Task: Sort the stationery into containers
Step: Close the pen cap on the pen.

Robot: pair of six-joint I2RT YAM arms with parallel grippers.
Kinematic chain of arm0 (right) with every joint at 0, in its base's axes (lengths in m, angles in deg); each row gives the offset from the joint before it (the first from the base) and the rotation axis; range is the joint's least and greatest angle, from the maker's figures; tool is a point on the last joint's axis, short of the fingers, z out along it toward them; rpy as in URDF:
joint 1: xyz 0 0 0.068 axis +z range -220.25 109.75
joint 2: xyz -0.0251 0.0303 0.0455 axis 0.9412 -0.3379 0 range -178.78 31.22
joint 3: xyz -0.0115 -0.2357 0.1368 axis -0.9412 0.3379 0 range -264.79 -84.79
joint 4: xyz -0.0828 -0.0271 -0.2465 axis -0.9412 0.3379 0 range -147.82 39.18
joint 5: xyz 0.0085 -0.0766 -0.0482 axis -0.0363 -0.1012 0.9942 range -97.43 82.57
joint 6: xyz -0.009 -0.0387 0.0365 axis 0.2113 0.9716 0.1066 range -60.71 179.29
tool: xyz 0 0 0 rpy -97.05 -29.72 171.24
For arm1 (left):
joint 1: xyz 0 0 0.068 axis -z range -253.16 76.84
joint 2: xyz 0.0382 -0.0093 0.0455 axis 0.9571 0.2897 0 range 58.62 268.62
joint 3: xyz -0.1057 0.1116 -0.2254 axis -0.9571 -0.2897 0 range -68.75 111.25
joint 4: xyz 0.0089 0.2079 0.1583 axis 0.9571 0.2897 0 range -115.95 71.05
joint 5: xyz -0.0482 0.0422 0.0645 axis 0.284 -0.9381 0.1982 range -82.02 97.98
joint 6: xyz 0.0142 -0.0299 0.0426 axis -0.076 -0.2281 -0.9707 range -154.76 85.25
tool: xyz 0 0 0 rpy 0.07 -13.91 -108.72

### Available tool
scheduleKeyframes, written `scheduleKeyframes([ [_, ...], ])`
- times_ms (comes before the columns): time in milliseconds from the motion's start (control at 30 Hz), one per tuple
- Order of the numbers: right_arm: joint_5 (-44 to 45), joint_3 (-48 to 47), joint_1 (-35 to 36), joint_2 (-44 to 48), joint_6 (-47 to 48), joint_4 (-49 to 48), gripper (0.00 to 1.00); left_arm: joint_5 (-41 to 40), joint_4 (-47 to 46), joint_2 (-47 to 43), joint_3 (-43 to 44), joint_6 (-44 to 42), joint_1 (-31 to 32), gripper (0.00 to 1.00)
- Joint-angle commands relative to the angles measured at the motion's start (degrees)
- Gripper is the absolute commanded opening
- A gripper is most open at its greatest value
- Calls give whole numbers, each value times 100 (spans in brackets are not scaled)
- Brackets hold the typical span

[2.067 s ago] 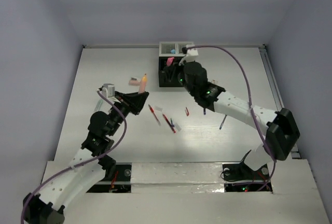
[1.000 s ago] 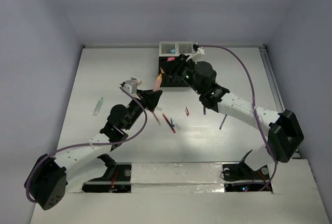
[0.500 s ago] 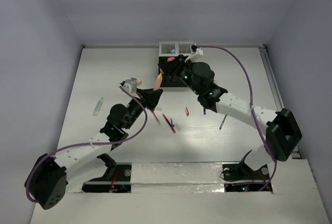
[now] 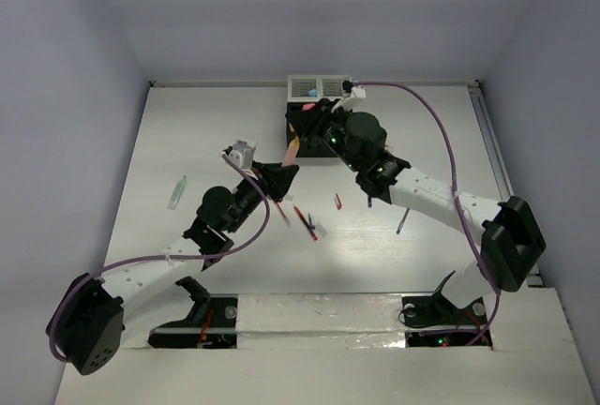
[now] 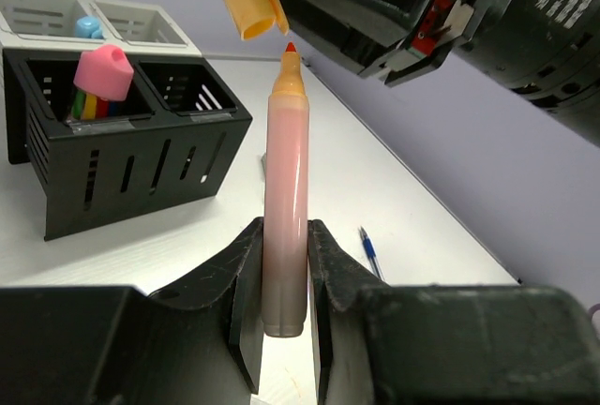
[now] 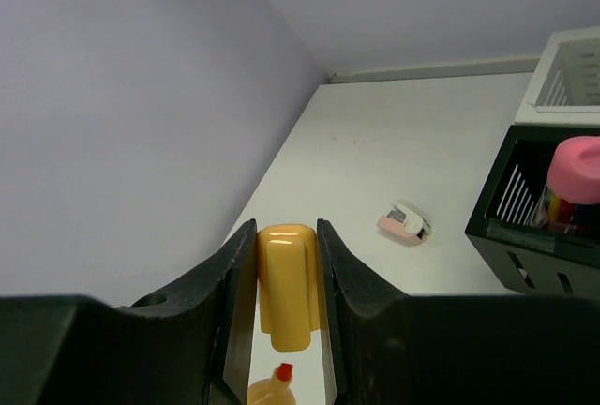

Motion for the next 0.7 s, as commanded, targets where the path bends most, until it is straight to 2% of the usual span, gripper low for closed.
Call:
scheduleKeyframes([
  [0,6,-289,102,163,363,-337,0,206,-184,19,321,5,29,0],
  [333,6,-237,269,190,389,-161,0,-294,-210,-130,303,22,29,0],
  [667,279,-43,322,357,468,-407,0,-321,-175,-200,207,31,29,0],
])
